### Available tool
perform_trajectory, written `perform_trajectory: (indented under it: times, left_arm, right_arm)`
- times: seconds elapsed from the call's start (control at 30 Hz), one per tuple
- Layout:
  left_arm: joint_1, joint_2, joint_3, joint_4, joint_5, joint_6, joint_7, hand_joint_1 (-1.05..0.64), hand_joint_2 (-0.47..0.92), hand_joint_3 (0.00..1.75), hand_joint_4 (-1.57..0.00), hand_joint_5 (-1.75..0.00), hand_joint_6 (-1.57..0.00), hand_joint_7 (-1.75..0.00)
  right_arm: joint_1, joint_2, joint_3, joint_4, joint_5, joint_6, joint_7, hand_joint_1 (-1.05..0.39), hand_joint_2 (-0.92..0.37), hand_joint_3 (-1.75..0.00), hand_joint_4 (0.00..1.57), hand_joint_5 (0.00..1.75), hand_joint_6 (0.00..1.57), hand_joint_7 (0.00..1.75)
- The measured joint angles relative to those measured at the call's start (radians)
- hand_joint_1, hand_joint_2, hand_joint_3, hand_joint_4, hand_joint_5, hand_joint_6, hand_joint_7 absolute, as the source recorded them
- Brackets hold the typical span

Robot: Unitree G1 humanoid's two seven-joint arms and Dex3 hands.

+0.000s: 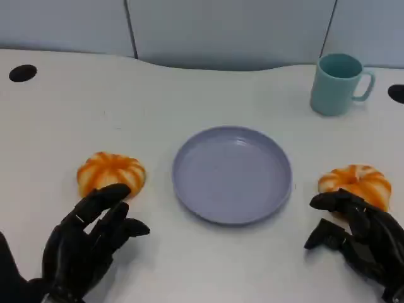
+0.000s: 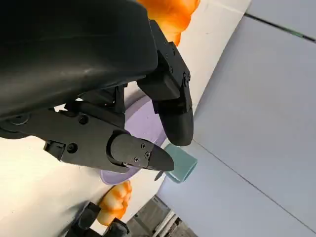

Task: Grasp the bread from the table and place it into the plate.

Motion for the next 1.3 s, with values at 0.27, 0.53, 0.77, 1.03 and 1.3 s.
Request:
perform_trajectory:
  times: [0.27, 0.53, 0.77, 1.03, 1.3]
  left_arm:
    - [-0.003, 0.0, 0.004, 0.001, 0.0, 0.0, 0.0, -0.33, 0.92, 0.04, -0.62, -1.47, -0.67, -0.93]
    - [-0.017, 0.111, -0.094, 0.003, 0.426, -0.38, 0.102, -0.61, 0.92, 0.02, -0.09, -0.42, -0.25, -0.05]
    - [-0.086, 0.318, -0.198, -0.05, 1.008, -0.615, 0.348, -0.71, 0.92, 0.02, 0.0, -0.33, -0.23, -0.02]
    - [-0.187, 0.487, -0.339, -0.208, 1.447, -0.519, 0.5, -0.77, 0.92, 0.07, 0.0, -0.23, -0.2, 0.0]
    - [-0.27, 0.507, -0.446, -0.19, 1.482, -0.384, 0.377, -0.78, 0.92, 0.02, -0.01, -0.22, -0.2, 0.0]
  right_arm:
    - [0.0, 0.0, 0.0, 0.001, 0.0, -0.002, 0.001, -0.45, -0.92, -0.19, 0.62, 1.46, 0.65, 1.0]
    - [-0.002, 0.01, 0.004, 0.0, 0.002, -0.004, 0.002, -0.47, -0.92, -0.18, 0.63, 1.46, 0.64, 1.01]
    - [-0.003, 0.018, 0.011, 0.001, 0.002, -0.012, 0.002, -0.46, -0.92, -0.19, 0.63, 1.45, 0.65, 1.02]
    - [-0.006, 0.018, 0.02, 0.002, -0.006, -0.012, 0.0, -0.46, -0.92, -0.17, 0.63, 1.43, 0.65, 1.0]
    - [-0.006, 0.017, 0.021, 0.002, -0.006, -0.012, 0.002, -0.47, -0.92, -0.17, 0.64, 1.42, 0.66, 1.0]
